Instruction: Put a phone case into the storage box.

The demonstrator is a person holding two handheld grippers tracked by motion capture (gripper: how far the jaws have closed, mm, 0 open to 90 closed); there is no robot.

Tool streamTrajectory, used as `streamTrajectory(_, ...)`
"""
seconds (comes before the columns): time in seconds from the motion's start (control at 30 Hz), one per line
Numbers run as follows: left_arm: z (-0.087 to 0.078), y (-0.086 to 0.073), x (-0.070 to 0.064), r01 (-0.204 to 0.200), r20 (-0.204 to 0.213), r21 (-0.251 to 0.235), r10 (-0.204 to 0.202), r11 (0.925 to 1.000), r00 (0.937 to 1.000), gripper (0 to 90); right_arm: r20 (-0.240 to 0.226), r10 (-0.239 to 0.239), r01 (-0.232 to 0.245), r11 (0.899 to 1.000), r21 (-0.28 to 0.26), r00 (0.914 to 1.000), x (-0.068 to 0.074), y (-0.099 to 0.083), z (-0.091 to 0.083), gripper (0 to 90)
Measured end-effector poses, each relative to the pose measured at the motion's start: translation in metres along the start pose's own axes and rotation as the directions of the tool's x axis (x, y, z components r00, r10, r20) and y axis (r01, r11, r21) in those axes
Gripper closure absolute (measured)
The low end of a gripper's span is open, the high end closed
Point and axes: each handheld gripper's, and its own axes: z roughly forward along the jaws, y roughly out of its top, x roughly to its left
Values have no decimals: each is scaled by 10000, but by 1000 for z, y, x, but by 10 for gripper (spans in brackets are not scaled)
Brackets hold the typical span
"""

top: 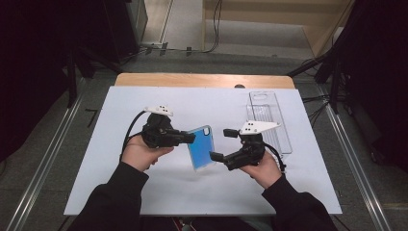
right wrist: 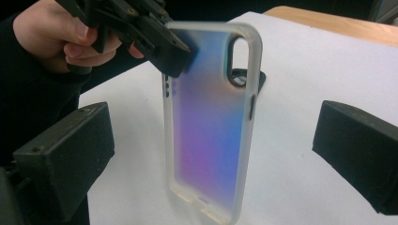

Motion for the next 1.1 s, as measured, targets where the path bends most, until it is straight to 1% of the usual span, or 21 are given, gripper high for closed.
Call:
streamTrajectory(0.03, 0, 0, 0, 91, -83, 33, -91, 10000, 9999, 809, 113, 2, -5, 9997, 249, 9999, 1, 1, 1, 0)
streamTrajectory(0.07, 0, 1, -1, 179, -180, 22, -179, 9998, 9997, 810, 367, -96, 80, 9991, 428, 9993, 3, 1, 2, 0)
streamTrajectory(0.1, 1, 1, -1, 298, -230, 26, -297, 9996, 9993, 809, 587, -150, 120, 9987, 505, 9982, 4, 1, 3, 0)
streamTrajectory(0.13, 1, 1, -1, 409, -365, -25, -409, 9992, 9985, 809, 730, -74, 37, 9987, 510, 9973, 6, 1, 4, 0)
streamTrajectory(0.17, 1, 1, -2, 407, -450, -64, -409, 9992, 9981, 809, 899, 56, -102, 9986, 512, 9959, 7, 1, 5, 0)
streamTrajectory(0.2, 2, 1, -2, 376, -526, -78, -380, 9993, 9979, 809, 1061, 118, -170, 9987, 482, 9943, 9, 1, 6, 0)
streamTrajectory(0.23, 2, 1, -3, 408, -626, -89, -413, 9991, 9972, 809, 1123, 165, -212, 9989, 407, 9935, 10, 2, 7, 0)
streamTrajectory(0.3, 2, 1, -3, 505, -771, -132, -514, 9986, 9957, 809, 1170, 244, -269, 9994, 197, 9928, 13, 2, 8, 0)
streamTrajectory(0.37, 1, 2, -3, 677, -938, -205, -693, 9975, 9932, 809, 1350, 353, -365, 9993, 64, 9902, 15, 2, 10, 0)
streamTrajectory(0.43, 1, 2, -4, 941, -1109, -296, -968, 9951, 9891, 809, 1579, 435, -450, 9990, 59, 9865, 17, 2, 12, 0)
streamTrajectory(0.53, 1, 2, -6, 1080, -1431, -385, -1124, 9934, 9833, 809, 1969, 429, -448, 9990, 52, 9795, 22, 2, 16, 0)
streamTrajectory(0.63, 3, 2, -8, 1113, -1641, -342, -1154, 9932, 9797, 809, 1988, 505, -512, 9987, -15, 9787, 25, 2, 20, 0)
streamTrajectory(0.67, 3, 2, -9, 1170, -1640, -348, -1212, 9925, 9790, 809, 1905, 608, -619, 9981, 0, 9798, 25, 2, 21, 0)
streamTrajectory(0.7, 4, 2, -10, 1169, -1667, -314, -1205, 9927, 9786, 809, 1918, 721, -737, 9973, 15, 9788, 25, 2, 22, 0)
streamTrajectory(0.73, 4, 2, -11, 1206, -1743, -314, -1242, 9922, 9768, 809, 2035, 728, -746, 9972, 11, 9764, 26, 2, 24, 0)
streamTrajectory(0.83, 7, 2, -14, 1276, -1856, -274, -1305, 9914, 9739, 809, 2468, 502, -553, 9984, 141, 9678, 28, 0, 28, 0)
streamTrajectory(0.87, 8, 3, -15, 1248, -1806, -241, -1271, 9919, 9753, 809, 2556, 475, -536, 9984, 171, 9656, 28, 0, 30, 0)
streamTrajectory(0.9, 9, 3, -16, 1313, -1791, -227, -1332, 9911, 9748, 809, 2594, 504, -570, 9982, 183, 9645, 28, 0, 31, 0)
streamTrajectory(0.93, 10, 3, -17, 1283, -1763, -206, -1300, 9915, 9757, 809, 2647, 534, -602, 9980, 177, 9628, 28, -1, 33, 0)
streamTrajectory(1.03, 13, 3, -21, 1250, -1851, -184, -1263, 9920, 9746, 809, 2788, 656, -744, 9970, 210, 9581, 29, -2, 36, 0)
streamTrajectory(1.1, 14, 4, -22, 1238, -1812, -166, -1248, 9922, 9755, 809, 2904, 754, -850, 9962, 206, 9539, 29, -2, 38, 0)
